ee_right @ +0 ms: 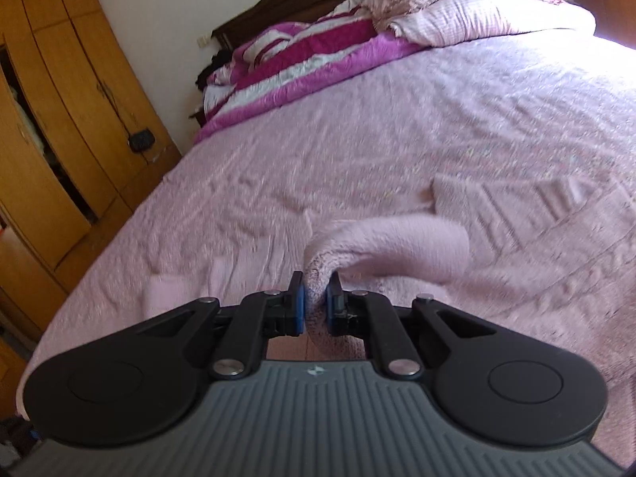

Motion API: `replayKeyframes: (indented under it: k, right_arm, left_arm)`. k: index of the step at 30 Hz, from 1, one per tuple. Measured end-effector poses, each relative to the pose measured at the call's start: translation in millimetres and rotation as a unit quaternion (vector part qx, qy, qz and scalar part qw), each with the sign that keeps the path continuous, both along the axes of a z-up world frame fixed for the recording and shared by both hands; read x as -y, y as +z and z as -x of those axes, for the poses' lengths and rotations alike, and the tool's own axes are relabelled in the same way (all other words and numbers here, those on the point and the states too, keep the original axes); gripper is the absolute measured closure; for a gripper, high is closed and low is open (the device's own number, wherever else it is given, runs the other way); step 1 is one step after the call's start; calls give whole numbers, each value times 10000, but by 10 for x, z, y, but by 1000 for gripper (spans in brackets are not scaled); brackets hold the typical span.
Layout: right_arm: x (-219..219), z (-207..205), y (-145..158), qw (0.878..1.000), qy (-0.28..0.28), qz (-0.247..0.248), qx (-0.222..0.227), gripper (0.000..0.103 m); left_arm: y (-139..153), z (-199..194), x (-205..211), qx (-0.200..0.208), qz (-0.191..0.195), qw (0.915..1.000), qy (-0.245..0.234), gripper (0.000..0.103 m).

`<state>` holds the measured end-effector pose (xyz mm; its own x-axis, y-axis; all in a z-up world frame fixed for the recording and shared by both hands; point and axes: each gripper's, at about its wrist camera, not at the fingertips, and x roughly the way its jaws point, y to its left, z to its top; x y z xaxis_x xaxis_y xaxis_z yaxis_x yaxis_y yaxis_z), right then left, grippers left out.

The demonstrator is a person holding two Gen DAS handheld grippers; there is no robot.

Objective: Fold small clothes
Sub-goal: 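Carry the sleeve across the cardigan body with the right gripper and release, then grasp the other sleeve of the cardigan with the left gripper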

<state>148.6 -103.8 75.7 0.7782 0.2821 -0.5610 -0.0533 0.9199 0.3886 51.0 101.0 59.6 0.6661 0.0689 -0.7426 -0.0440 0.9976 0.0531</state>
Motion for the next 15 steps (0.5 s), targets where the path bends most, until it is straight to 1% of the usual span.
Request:
replayKeyframes:
  k: [7,8,10,14,15]
  right_arm:
    - [-12,-88,-124,9997,90,44,-200,90]
    - [-7,-87,-124,9997,114,29,-227,84]
    - [-8,-76,-134,9997,145,35,-214,79]
    - [-32,-20,-98,9995,230,158,-113,51]
    - [-41,-3,-83,9994,274,189,-63,49]
  left_arm:
    - [-20,-42,4,-25,-18,10000,-16,0]
    - [-22,-46,8,-22,-22,10000,-24,0]
    - [-23,-50,19,-12,-25,10000,-44,0]
    - [-14,-53,52,-4,-36,10000,-79,0]
    - [-10,-56,58,-2,-36,10000,-86,0]
